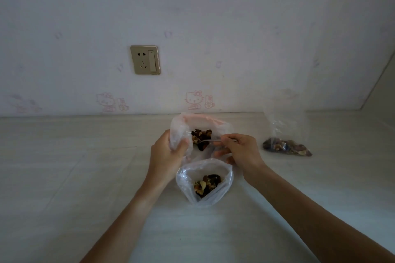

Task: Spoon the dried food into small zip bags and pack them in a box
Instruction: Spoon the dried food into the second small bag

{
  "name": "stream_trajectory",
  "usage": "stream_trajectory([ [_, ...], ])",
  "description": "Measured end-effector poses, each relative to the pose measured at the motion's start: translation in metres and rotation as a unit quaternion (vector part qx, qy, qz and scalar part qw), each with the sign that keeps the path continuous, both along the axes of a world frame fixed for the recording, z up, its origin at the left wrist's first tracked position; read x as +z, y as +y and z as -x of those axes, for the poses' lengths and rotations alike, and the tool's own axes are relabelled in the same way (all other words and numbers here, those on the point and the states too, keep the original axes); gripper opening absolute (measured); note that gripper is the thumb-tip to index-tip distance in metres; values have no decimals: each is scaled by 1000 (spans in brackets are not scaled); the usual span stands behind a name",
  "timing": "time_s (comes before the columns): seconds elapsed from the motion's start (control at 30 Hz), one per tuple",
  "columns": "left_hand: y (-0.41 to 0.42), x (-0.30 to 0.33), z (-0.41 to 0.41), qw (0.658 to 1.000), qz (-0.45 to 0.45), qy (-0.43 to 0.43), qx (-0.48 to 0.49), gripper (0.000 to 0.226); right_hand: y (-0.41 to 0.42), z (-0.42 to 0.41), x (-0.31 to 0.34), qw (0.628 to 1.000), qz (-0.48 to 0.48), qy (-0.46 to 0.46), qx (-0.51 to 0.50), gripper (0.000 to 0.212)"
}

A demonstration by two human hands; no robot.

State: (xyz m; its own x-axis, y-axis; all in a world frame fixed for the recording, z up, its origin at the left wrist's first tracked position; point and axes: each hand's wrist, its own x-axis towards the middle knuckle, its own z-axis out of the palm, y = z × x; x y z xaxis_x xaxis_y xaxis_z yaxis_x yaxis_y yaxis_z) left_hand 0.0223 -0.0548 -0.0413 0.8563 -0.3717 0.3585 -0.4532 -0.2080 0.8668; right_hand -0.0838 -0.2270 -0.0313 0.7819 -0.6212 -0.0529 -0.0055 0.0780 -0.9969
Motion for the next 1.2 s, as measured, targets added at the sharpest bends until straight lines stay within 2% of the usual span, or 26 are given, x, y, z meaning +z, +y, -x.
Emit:
stream_trajectory([
  [0.17, 6, 12, 2, 997, 55, 48, -12, 25, -8, 6, 2, 1000, 3, -9, -18, 14],
  [0.4, 16, 17, -3, 996, 43, 75, 2, 15, -21, 16, 23, 999, 45, -27, -9, 11],
  [0.47, 20, 17, -4, 995, 45, 82, 33, 26, -23, 22, 32, 998, 60, -28, 2, 12],
  [0.57, 27, 18, -3, 995, 52, 29, 82, 35, -24, 36, 44, 997, 69, -39, 25, 14],
  [0.7, 42, 20, 6, 992, 21, -74, 100, 22, -22, 61, 50, 996, 59, -44, 55, 15],
  [0.8, 53, 19, 24, 995, -20, -84, 58, 12, -21, 81, 47, 995, 53, -42, 73, 17],
  [0.93, 63, 10, 48, 995, -95, -30, -22, 38, -21, 102, 37, 992, 55, -44, 103, 20],
  [1.0, 62, 7, 57, 993, -106, 5, -54, 34, -21, 110, 34, 990, 67, -43, 119, 22],
  [1.1, 58, 7, 63, 993, -100, 6, -61, 14, -20, 115, 33, 983, 133, -32, 119, 16],
  [1.2, 55, 8, 63, 994, -87, 26, -66, 10, -19, 120, 36, 953, 281, -20, 110, 11],
])
